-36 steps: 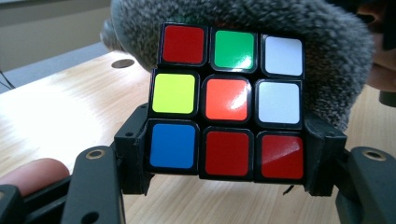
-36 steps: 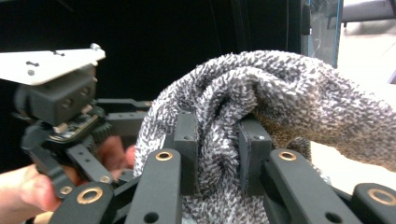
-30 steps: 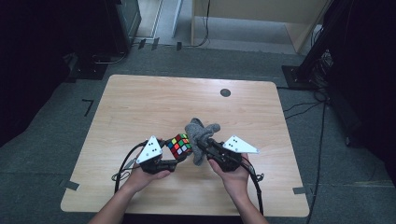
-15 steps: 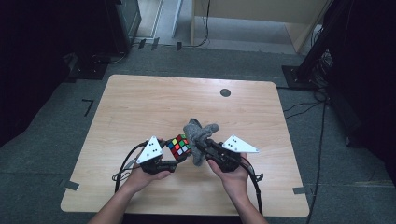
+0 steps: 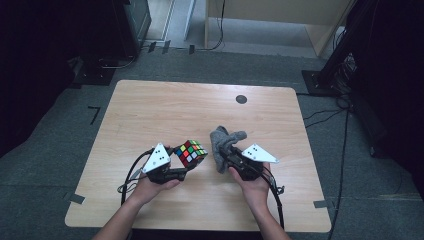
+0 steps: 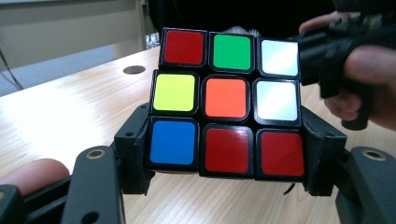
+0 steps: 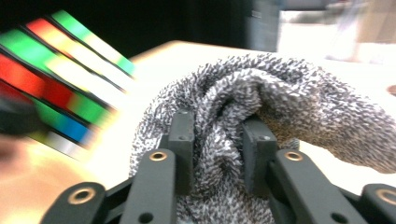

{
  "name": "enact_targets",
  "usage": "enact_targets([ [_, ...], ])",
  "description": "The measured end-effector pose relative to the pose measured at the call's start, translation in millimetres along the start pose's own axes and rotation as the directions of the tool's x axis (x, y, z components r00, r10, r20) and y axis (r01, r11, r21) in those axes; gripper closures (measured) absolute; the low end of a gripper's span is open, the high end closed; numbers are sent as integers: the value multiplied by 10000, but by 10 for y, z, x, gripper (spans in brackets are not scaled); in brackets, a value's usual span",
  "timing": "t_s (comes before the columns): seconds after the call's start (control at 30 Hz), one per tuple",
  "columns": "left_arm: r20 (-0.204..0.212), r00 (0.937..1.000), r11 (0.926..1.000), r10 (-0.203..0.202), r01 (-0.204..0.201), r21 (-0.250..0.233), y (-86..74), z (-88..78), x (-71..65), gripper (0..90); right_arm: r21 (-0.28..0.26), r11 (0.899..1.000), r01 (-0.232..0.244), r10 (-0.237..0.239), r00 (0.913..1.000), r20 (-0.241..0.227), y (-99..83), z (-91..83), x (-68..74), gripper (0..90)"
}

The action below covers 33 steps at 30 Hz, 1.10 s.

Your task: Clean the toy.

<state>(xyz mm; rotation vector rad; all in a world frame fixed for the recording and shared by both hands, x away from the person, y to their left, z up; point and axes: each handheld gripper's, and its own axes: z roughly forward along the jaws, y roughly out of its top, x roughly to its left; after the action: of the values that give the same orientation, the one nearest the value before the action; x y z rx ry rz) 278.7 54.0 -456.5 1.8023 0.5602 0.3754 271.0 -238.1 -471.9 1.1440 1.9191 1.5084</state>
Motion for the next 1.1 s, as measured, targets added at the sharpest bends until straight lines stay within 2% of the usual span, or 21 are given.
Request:
enact_targets([
  [0.03,-25,10000,10000,-46,46,28,-2,-1,12,341,288,9993,256,-264,9993,268,-26,24,-20,685],
  [0.07,-50,9999,9999,-100,101,20,-4,0,16,341,542,9984,187,-205,9992,338,-50,49,-39,679],
  [0.17,-27,9997,9997,-225,225,-36,1,-2,26,341,922,9950,-389,402,9991,-123,-106,125,-98,664],
  [0.23,-47,9995,9995,-318,317,-69,6,-5,39,341,1251,9878,-930,1002,9936,-530,-141,175,-142,636],
  [0.33,-163,9987,9988,-491,490,-43,10,-10,66,341,1609,9828,-902,998,9936,-530,-168,201,-156,585],
  [0.4,-190,9982,9984,-565,564,-42,12,-13,79,341,1466,9849,-920,1044,9913,-798,-171,209,-147,526],
  [0.57,-302,9969,9974,-721,722,37,20,-8,101,341,971,9938,-538,613,9953,-756,-130,181,-103,386],
  [0.63,-330,9959,9964,-839,842,58,24,-8,112,341,804,9957,-452,508,9963,-698,-106,154,-96,361],
  [0.77,-302,9946,9950,-992,993,40,44,-25,138,341,193,9994,-298,315,9946,-988,-52,94,-82,325],
  [0.93,-255,9906,9909,-1344,1343,-60,78,-56,196,341,-560,9979,335,-420,9863,-1593,13,50,22,292],
  [1.03,-102,9865,9866,-1633,1633,-52,86,-74,240,340,-997,9910,897,-1065,9782,-1781,39,37,129,290],
  [1.1,75,9835,9835,-1806,1806,-39,85,-83,274,340,-1123,9874,1115,-1318,9721,-1940,49,39,185,295],
])
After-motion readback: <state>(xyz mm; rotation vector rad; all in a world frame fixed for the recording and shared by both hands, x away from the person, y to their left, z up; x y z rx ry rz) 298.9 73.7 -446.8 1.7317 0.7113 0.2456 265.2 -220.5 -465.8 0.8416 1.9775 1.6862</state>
